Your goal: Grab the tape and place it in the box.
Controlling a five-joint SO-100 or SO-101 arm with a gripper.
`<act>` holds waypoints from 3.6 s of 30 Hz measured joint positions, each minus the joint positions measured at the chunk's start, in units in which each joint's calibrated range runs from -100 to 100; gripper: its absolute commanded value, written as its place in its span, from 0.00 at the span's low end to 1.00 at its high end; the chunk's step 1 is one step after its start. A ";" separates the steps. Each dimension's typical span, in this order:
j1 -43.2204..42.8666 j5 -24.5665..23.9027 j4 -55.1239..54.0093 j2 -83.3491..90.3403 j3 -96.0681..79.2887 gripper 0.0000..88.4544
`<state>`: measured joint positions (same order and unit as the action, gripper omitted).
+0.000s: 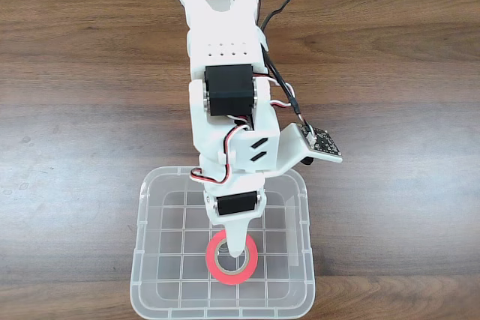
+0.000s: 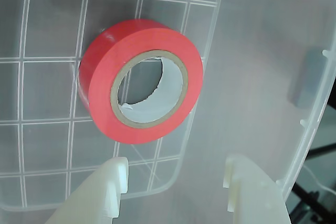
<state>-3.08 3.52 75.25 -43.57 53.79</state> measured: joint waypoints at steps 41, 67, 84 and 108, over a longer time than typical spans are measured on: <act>-2.48 -2.40 23.81 50.31 -28.43 0.01; -2.40 -2.30 -8.05 114.69 -131.95 0.02; 1.35 -2.30 -10.85 141.31 -152.08 0.01; 1.58 -4.07 -10.51 141.65 -152.08 0.02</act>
<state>-1.50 -0.55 64.75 98.07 -98.29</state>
